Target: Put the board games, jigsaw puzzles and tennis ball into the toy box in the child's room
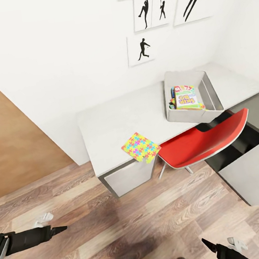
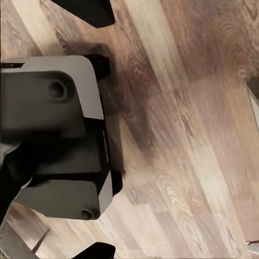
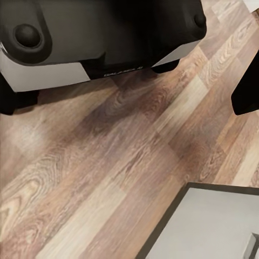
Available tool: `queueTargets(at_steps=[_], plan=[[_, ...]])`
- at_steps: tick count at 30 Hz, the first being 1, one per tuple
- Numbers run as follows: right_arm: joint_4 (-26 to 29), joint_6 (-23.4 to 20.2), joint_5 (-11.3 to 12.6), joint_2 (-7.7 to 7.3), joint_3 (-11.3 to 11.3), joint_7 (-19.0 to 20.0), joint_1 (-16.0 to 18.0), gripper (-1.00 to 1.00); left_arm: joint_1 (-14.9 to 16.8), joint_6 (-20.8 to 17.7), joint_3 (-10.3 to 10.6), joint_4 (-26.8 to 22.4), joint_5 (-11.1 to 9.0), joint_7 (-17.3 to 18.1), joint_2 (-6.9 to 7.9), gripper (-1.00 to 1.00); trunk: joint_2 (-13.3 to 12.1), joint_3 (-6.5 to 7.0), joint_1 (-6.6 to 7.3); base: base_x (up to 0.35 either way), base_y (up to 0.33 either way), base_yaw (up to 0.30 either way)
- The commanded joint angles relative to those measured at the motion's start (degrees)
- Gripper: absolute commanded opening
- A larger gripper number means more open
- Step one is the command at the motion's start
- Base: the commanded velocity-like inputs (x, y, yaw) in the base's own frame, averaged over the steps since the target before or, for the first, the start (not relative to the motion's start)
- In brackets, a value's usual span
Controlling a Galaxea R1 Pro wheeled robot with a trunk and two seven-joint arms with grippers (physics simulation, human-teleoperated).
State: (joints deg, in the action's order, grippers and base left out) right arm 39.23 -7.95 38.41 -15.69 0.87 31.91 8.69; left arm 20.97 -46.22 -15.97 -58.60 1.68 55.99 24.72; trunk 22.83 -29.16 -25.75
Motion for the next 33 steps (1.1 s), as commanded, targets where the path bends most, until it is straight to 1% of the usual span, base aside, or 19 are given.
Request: queueTargets(at_steps=[1,3,4,5,7,8,11,14,16,18,20,21,23,25,27,30,31,32,33], plan=[[-0.04,-0.5,0.6,0.0,0.09,0.19,0.01,1.0,0.04,-0.41,-0.05,-0.03,0.18,-2.16,-0.02,1.0,0.09,0.02,-0.03,0.0,0.0,0.0],[-0.12,-0.45,0.61,-0.06,0.1,0.18,0.01,1.0,0.04,-0.18,0.05,0.04,0.26,-6.01,-0.06,1.0,0.09,0.2,-0.03,0.0,0.0,0.0],[-0.15,-0.43,0.61,-0.1,0.1,0.14,0.01,1.0,0.04,0.43,0.26,0.13,0.37,-8.83,-0.1,1.0,0.09,0.29,-0.03,0.0,0.0,0.0],[-0.19,-0.39,0.61,-0.11,0.1,0.1,0.01,1.0,0.04,0.91,0.45,0.2,0.44,-10.31,-0.12,1.0,0.09,0.38,-0.03,0.0,0.0,0.0],[-0.28,-0.35,0.61,-0.12,0.1,0.05,0.01,1.0,0.04,3.15,2.06,1.15,0.71,-16.39,-0.71,1.0,0.09,0.56,-0.03,0.0,0.0,0.0],[-0.35,-0.34,0.61,-0.12,0.1,0.02,0.01,1.0,0.04,3.66,2.73,1.59,0.76,-17.93,-1.08,1.0,0.09,0.65,-0.03,0.0,0.0,0.0],[-1.51,-0.29,0.61,-0.13,0.16,-0.08,0.01,1.0,0.04,5.82,7.67,4.38,1.39,-28.11,-3.7,1.0,0.09,0.92,-0.03,0.0,0.0,0.0],[-2.87,-0.07,0.61,-0.14,0.24,-0.12,0.01,1.0,-0.06,7.92,13.18,7.48,3.66,-40.18,-5.12,1.0,0.09,1.2,-0.03,0.0,0.0,0.0],[-3.22,0.41,0.6,-0.13,0.26,-0.16,0.01,1.0,-0.11,10.34,17.06,11.91,5.23,-47.54,-6.48,1.0,0.09,1.38,-0.03,0.0,0.0,0.0],[-3.36,0.76,0.58,-0.13,0.27,-0.17,0.01,1.0,-0.13,14.25,20.47,17.63,6.17,-54.09,-8.17,1.0,0.09,1.56,-0.03,0.0,0.0,0.0],[-3.42,0.89,0.55,-0.13,0.27,-0.18,0.01,1.0,-0.13,18.62,23.84,23.07,6.72,-60.02,-10.03,1.0,0.09,1.74,-0.03,0.0,0.0,0.0],[-3.44,0.91,0.56,-0.13,0.27,-0.18,0.01,1.0,-0.13,19.8,24.63,24.23,6.78,-61.32,-10.52,1.0,0.09,1.83,-0.03,0.0,0.0,0.0],[-3.5,0.97,0.54,-0.11,0.27,-0.2,0.01,1.0,-0.12,25.12,26.49,27.93,6.68,-65.31,-11.85,1.0,0.09,2.01,-0.03,0.0,0.0,0.0],[-3.53,0.99,0.53,0.07,0.27,-0.24,0.01,1.0,-0.12,30.19,26.63,30.73,6.3,-67.02,-12.36,1.0,0.09,2.2,-0.03,0.0,0.0,0.0],[-3.54,1.0,0.52,0.09,0.27,-0.26,0.01,1.0,-0.13,32.71,25.68,32.7,6.06,-67.6,-12.47,1.0,0.09,2.38,-0.03,0.0,0.0,0.0],[-3.54,1.01,0.56,0.0,0.27,-0.27,0.01,1.0,-0.14,37.33,21.26,37.35,5.88,-68.22,-12.81,1.0,0.09,2.65,-0.03,0.0,0.0,0.0],[-3.54,1.01,0.57,-0.01,0.27,-0.27,0.01,1.0,-0.14,38.28,20.54,38.2,5.88,-68.32,-12.87,1.0,0.09,2.74,-0.03,0.0,0.0,0.0],[-3.54,1.01,0.55,-0.03,0.27,-0.27,0.01,1.0,-0.18,41.62,18.92,41.25,5.91,-68.48,-13.1,1.0,0.09,2.83,-0.03,0.0,0.0,0.0],[-3.55,1.01,0.56,-0.03,0.27,-0.27,0.01,1.0,-0.2,44.15,18.28,43.68,5.91,-68.57,-13.46,1.0,0.09,2.92,-0.03,0.0,0.0,0.0]])
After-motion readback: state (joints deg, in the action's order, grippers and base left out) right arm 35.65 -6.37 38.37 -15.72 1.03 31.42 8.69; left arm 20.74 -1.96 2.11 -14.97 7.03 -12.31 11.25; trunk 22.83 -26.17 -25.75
